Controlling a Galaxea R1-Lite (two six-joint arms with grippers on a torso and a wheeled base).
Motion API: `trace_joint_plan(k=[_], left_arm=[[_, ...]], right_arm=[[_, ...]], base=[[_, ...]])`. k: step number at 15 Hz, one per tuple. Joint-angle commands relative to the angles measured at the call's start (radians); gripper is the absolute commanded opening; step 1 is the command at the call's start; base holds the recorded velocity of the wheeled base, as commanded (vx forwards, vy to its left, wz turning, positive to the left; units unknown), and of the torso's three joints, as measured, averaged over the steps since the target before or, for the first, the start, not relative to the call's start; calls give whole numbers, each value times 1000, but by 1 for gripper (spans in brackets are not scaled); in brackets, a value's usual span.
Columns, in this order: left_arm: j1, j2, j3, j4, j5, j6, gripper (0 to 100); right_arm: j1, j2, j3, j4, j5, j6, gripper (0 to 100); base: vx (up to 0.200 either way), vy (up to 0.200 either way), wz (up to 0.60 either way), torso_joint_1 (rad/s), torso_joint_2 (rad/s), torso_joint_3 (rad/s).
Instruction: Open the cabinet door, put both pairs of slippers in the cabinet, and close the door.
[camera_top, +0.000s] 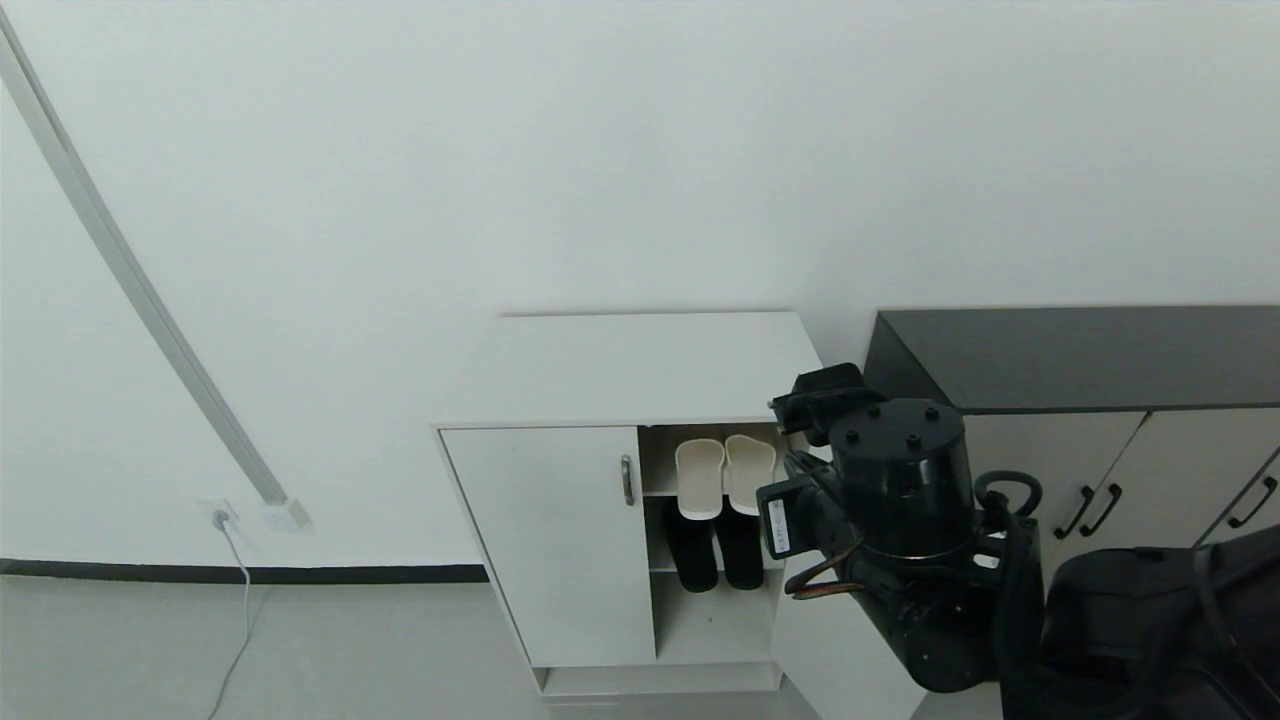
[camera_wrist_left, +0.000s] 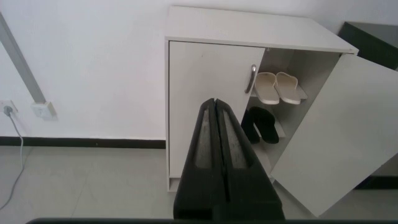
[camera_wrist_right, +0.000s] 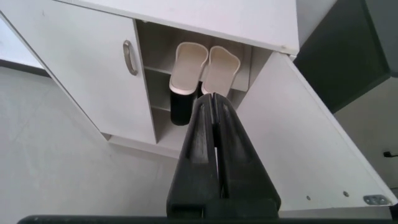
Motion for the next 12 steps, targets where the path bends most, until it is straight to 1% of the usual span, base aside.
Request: trace_joint_plan(k=[1,5,12], left_arm=[[0,0,0,-1,-1,0,0],[0,0,0,-1,1,1,0],[0,0,0,-1,1,1,0]], right_arm=[[0,1,9,-5,0,-9,0],[-4,4,17,-12,15,-20,0],[-6,4,24,-12,17,-30,0]], base=[[0,0,0,0,0,0],[0,0,0,0,0,0],[0,0,-600,4,2,1]])
